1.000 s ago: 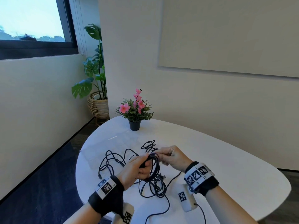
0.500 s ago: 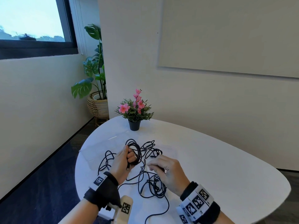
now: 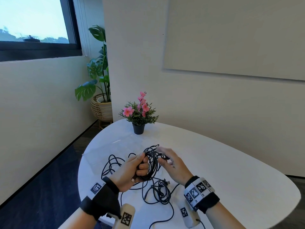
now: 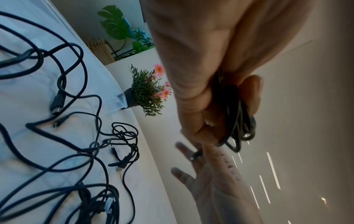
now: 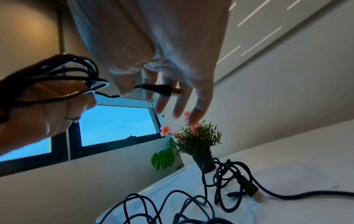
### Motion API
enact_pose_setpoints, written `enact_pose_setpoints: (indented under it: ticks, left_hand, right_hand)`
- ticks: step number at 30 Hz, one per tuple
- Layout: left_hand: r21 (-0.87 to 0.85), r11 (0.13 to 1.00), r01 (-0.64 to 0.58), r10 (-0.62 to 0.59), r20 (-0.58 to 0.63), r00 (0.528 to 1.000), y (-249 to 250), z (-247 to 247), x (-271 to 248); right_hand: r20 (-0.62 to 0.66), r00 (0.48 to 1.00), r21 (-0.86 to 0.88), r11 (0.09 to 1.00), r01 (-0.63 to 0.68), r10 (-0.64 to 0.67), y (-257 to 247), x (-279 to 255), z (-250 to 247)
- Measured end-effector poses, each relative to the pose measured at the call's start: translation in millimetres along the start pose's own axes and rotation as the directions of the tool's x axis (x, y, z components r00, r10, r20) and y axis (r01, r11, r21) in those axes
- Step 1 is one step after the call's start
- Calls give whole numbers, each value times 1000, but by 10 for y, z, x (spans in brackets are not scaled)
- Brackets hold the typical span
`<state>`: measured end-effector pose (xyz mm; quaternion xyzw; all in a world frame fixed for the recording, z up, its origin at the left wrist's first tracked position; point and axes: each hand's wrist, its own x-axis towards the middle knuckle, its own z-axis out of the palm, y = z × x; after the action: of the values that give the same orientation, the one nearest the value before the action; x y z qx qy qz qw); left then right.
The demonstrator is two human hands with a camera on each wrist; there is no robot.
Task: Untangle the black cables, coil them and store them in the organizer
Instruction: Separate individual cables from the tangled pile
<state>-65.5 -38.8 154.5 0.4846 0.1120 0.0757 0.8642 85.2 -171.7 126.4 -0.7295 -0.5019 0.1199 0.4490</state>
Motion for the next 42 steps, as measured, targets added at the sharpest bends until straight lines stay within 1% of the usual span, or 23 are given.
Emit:
enact_pose_setpoints:
  ticks: [1,2,5,6,8,10,11,13,17,19,21,22,23,25,27,29,30,32,35,37,40,41,42]
  left_hand:
    - [3,1000,3,-3,-19,1000,14,9,-1]
    - [8,1000,0,0,-57,998,22,8,8]
    - [69,998,-11,26,-215,976,9,-26,65]
    - [109,994,-13,40,-256,966,-16,-36,90]
    - [201,979,-14,76,-305,949,-75,-35,141]
    - [263,965,-14,98,-310,946,-125,1,175]
    - [281,960,-13,102,-303,947,-142,26,186]
    - [300,954,-4,97,-296,950,-147,66,180]
    - [261,965,26,46,-265,963,-72,69,140]
    - [293,955,37,32,-227,973,-38,58,109]
    - [363,931,40,27,-177,984,-47,60,89]
    - [384,923,30,30,-148,988,-58,65,82]
    - [389,921,19,33,-125,992,-65,76,76]
    - [365,931,1,40,-105,994,-48,97,64]
    - [334,942,-16,54,-104,993,-18,119,62]
    - [323,946,-32,72,-112,991,4,150,59]
    - [330,943,-42,85,-116,990,7,163,60]
    - [388,919,-72,125,-112,986,7,196,43]
    - [559,820,-125,196,-68,978,-4,194,12]
    - [695,708,-126,235,-64,970,-24,136,28]
    - [854,513,-87,289,-76,954,-71,26,102]
    - [868,490,-85,304,-79,949,-78,13,125]
    - [865,492,-98,318,-74,945,-79,11,143]
  right_hand:
    - [16,1000,48,999,-2,2,-7,-2,4]
    - [-1,1000,85,996,4,-4,-12,-11,16]
    - [-161,985,89,993,83,-68,-62,-92,70]
    - [-206,972,69,990,127,-110,-113,-127,85]
    - [-249,934,-31,966,258,-258,-227,-188,119]
    - [-210,892,-164,914,372,-401,-320,-227,144]
    - [-166,884,-203,892,403,-437,-353,-234,142]
    - [-80,892,-216,881,421,-446,-402,-247,130]
    - [38,927,-103,921,375,-373,-410,-267,54]
    - [74,912,-74,910,408,-403,-375,-259,4]
    - [95,893,-176,875,451,-441,-353,-235,-28]
    - [95,898,-229,869,439,-429,-344,-225,-33]
    - [85,915,-231,886,403,-394,-338,-220,-28]
    - [43,963,-100,958,269,-266,-315,-214,-2]
    - [4,997,82,994,77,-78,-310,-209,36]
    - [-5,998,239,969,-64,67,-308,-195,95]
    - [-11,995,291,952,-96,103,-317,-176,116]
    - [-7,993,362,926,-109,119,-354,-151,141]
    - [1,985,403,901,-161,175,-395,-123,120]
    - [-13,981,390,905,-171,191,-368,-115,116]
    - [-60,974,370,911,-181,218,-292,-121,148]
    - [-80,973,368,914,-172,216,-269,-129,165]
    - [-102,973,370,916,-156,207,-256,-142,183]
